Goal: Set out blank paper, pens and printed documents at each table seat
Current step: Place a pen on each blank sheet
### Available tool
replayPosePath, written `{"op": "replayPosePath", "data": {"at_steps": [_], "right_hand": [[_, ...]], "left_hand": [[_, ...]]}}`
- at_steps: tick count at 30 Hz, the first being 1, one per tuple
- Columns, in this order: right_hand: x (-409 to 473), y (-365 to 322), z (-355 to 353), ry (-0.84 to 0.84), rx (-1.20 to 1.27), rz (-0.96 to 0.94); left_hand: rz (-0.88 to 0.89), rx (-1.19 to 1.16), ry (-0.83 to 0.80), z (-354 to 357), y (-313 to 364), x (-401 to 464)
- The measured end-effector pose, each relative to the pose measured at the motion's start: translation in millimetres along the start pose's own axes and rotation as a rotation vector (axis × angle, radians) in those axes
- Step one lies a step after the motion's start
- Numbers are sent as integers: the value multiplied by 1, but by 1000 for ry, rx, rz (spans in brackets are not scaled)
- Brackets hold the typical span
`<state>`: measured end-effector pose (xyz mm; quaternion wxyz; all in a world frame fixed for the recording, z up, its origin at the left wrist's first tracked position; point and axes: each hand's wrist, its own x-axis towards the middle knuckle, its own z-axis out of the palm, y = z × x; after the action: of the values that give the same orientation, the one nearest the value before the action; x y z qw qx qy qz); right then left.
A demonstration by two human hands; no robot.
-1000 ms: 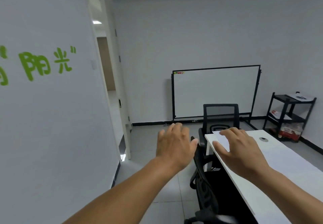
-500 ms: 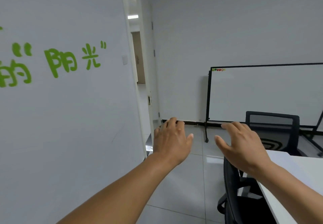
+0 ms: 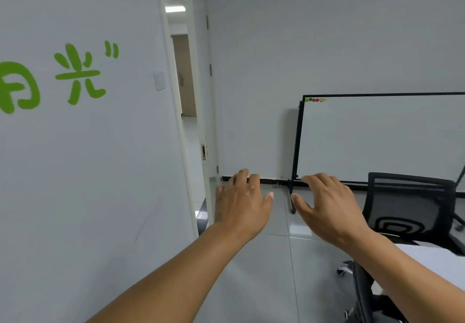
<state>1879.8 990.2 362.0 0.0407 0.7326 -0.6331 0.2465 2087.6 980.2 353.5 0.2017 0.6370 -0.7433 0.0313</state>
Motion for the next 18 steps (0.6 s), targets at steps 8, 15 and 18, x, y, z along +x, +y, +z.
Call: {"op": "replayPosePath", "data": {"at_steps": [8,15,18], "right_hand": [[107,11,24,27,-71,60],[206,60,51,116,-100,89],[262,89,68,173,-78,95]], "left_hand": [[93,-23,18,19,-29,129],[203,-48,88,56,-13,241],[264,-23,110,77,-6,304]]}}
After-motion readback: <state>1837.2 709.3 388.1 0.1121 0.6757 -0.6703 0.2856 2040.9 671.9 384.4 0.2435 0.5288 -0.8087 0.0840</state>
